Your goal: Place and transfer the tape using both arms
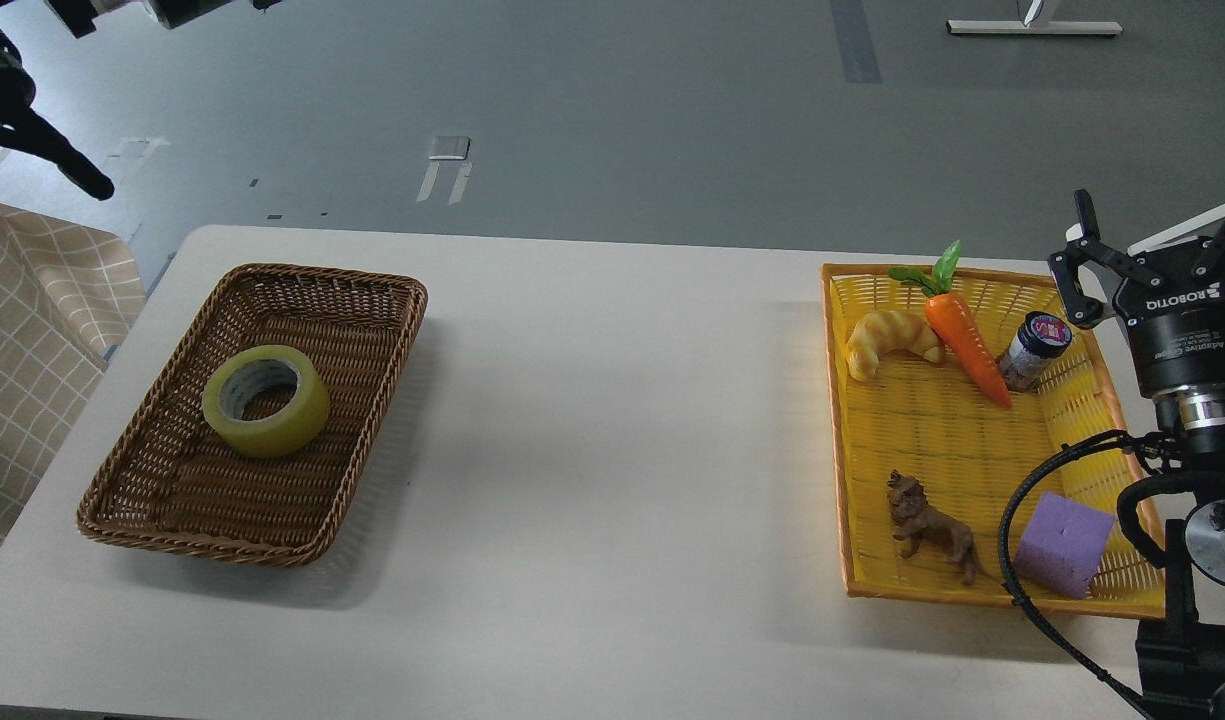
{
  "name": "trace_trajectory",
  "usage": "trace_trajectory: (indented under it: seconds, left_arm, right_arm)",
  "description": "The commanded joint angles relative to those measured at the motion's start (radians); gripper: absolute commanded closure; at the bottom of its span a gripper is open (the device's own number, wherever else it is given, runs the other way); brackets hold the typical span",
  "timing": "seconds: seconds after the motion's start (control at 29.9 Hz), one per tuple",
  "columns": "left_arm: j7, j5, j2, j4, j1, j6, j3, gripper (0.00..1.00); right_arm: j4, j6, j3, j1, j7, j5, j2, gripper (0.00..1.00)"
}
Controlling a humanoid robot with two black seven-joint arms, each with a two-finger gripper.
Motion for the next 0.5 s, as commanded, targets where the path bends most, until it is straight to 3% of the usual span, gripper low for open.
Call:
trace_trajectory:
  seconds: [0.0,0.1,0.23,0.47]
  left_arm:
    - [-0.007,-0.099,-0.024,-0.045,0.052,0.000,-0.022,0.02]
    - [-0.030,-0.150,-0.028,-0.116,0.132,0.000,-0.071,0.02]
    - [-0.086,-0.164,-0.076,-0.194,0.291,0.000,-0.239,0.02]
    - [-0.100,-0.162,-0.192,-0.245,0.503,0.000,-0.424,0.02]
  right_arm:
    - [-0.005,0.000,-0.001,0.025,-0.002,-0.001,0.000,0.01]
    - [-0.015,0.000,-0.003,0.042,-0.002,-0.002,0.000,0.01]
    - [-0.059,0.000,-0.003,0.079,-0.002,-0.001,0.000,0.01]
    - [-0.102,0.000,-0.015,0.133,-0.011,-0.001,0.000,0.01]
